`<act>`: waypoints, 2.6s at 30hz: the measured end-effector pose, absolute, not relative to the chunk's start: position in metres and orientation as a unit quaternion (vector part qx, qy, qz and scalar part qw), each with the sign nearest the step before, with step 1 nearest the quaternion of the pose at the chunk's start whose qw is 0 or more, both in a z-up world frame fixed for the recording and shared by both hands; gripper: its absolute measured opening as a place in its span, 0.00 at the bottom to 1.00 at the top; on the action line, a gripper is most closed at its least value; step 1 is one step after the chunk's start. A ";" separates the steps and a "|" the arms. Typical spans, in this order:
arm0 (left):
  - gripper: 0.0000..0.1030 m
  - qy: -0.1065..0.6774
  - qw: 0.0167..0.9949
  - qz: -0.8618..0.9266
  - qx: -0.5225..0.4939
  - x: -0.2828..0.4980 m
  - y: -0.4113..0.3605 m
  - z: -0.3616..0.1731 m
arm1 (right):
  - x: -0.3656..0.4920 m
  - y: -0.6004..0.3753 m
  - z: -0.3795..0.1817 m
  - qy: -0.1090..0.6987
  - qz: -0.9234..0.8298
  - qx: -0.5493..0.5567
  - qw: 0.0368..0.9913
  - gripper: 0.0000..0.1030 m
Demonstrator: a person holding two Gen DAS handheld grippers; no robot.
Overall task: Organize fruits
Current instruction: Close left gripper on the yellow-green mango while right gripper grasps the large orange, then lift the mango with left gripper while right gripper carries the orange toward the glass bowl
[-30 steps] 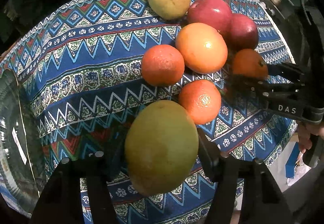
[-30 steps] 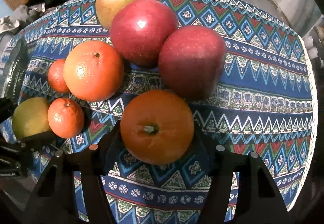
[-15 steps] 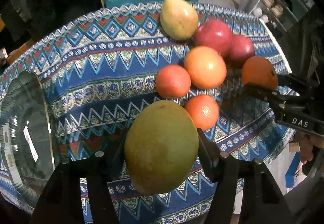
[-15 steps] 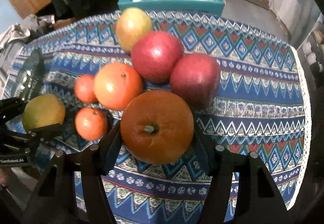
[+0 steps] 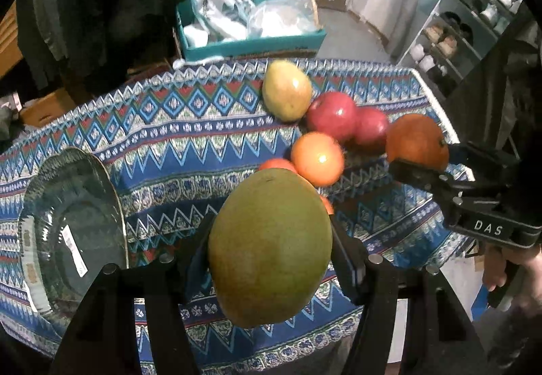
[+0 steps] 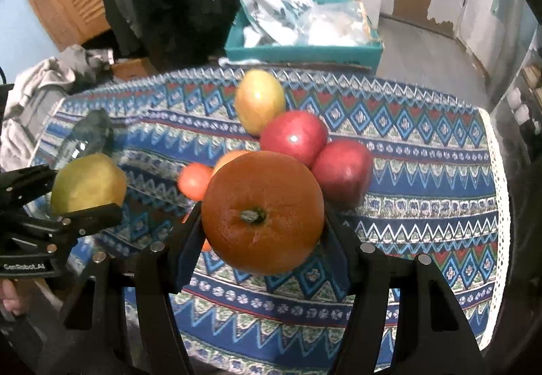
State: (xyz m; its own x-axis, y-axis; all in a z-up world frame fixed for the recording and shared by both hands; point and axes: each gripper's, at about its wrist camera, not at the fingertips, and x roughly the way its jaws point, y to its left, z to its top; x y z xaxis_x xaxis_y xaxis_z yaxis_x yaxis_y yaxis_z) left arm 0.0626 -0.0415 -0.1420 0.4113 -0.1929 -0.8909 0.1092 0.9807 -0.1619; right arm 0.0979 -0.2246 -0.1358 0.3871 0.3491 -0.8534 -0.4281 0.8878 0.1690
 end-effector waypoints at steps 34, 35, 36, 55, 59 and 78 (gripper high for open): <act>0.63 0.452 0.885 -0.053 -0.097 0.026 0.036 -0.065 | 0.081 -0.138 -0.045 0.418 0.335 -0.024 0.844 0.62; 0.63 0.451 0.885 -0.050 -0.099 0.025 0.040 -0.065 | 0.081 -0.134 -0.044 0.417 0.339 -0.023 0.843 0.62; 0.63 0.450 0.886 -0.046 -0.103 0.024 0.045 -0.065 | 0.081 -0.127 -0.043 0.417 0.345 -0.023 0.841 0.62; 0.63 0.441 0.884 0.020 -0.151 0.006 0.129 -0.075 | 0.083 -0.029 -0.045 0.420 0.401 -0.053 0.812 0.62; 0.63 0.445 0.880 0.033 -0.160 0.002 0.147 -0.082 | 0.083 -0.009 -0.048 0.426 0.412 -0.056 0.803 0.62; 0.63 0.500 0.839 0.082 -0.200 -0.006 0.203 -0.149 | 0.095 0.066 -0.120 0.502 0.431 -0.082 0.745 0.62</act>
State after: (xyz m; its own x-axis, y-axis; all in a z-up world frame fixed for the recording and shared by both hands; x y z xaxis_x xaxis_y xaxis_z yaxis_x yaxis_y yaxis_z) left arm -0.0057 0.2028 -0.1486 0.4867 -0.0623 -0.8713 -0.3382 0.9062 -0.2537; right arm 0.0953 0.0658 -0.1202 0.1237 0.5598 -0.8193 -0.7245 0.6152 0.3109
